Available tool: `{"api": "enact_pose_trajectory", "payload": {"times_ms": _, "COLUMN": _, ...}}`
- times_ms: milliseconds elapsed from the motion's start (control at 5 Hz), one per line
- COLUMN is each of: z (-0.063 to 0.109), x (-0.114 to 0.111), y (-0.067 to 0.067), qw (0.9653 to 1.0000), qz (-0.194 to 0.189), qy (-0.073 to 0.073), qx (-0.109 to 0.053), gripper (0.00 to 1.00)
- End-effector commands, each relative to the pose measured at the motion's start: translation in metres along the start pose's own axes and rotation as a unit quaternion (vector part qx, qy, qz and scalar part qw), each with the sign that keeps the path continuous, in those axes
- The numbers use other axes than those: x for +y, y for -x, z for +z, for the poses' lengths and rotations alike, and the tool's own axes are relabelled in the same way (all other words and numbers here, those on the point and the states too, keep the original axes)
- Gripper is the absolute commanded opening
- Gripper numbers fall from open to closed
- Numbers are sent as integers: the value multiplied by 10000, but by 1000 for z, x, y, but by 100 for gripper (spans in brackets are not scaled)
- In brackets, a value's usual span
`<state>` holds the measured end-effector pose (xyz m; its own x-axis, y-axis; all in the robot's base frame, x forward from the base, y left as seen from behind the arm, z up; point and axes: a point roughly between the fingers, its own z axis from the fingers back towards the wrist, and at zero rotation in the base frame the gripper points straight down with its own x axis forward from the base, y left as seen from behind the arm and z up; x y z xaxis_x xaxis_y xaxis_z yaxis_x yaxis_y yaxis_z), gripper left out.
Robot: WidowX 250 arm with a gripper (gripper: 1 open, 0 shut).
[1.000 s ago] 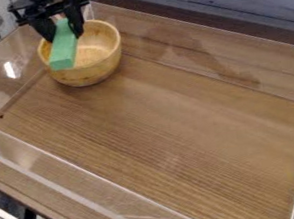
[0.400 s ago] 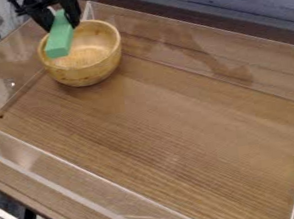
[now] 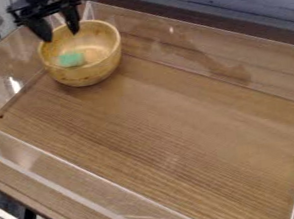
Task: Put the green block in the brown bowl
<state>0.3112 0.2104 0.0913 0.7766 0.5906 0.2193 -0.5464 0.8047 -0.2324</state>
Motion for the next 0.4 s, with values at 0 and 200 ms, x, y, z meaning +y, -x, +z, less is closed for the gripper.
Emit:
{"api": "enact_pose_trajectory", "payload": {"times_ms": 0, "z": 11, "x": -2, "y": -5, "qw": 9991, "qz": 259, "qy": -98, "qx": -317, "gripper": 0}}
{"api": "enact_pose_trajectory", "payload": {"times_ms": 200, "z": 9, "x": -2, "y": -2, "qw": 9982, "qz": 448, "qy": -103, "qx": -380, "gripper": 0}}
